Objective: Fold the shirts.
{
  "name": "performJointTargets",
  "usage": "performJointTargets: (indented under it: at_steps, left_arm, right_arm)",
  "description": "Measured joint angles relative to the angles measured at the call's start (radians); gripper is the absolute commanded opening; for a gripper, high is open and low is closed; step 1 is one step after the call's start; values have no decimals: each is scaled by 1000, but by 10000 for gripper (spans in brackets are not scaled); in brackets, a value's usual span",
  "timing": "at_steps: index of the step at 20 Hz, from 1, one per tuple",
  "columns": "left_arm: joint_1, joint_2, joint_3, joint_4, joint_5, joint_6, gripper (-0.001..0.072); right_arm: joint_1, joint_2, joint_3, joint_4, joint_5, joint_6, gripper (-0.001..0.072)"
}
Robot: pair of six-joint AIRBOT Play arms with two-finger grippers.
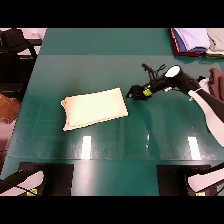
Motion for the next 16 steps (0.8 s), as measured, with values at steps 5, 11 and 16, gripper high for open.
performJointTargets:
  at_steps: [5, 11, 16]
  left_arm:
    - [0, -2, -1, -9, -11, 0, 27]
    - [-9, -2, -1, -20, -31, 0, 25]
    - [-124, -2, -1, -30, -32, 8, 26]
  right_arm:
    - [89, -119, 64, 87, -7, 8, 430]
    - [164, -188, 195, 101, -8, 8, 17]
    - [90, -125, 298, 5, -10, 39, 17]
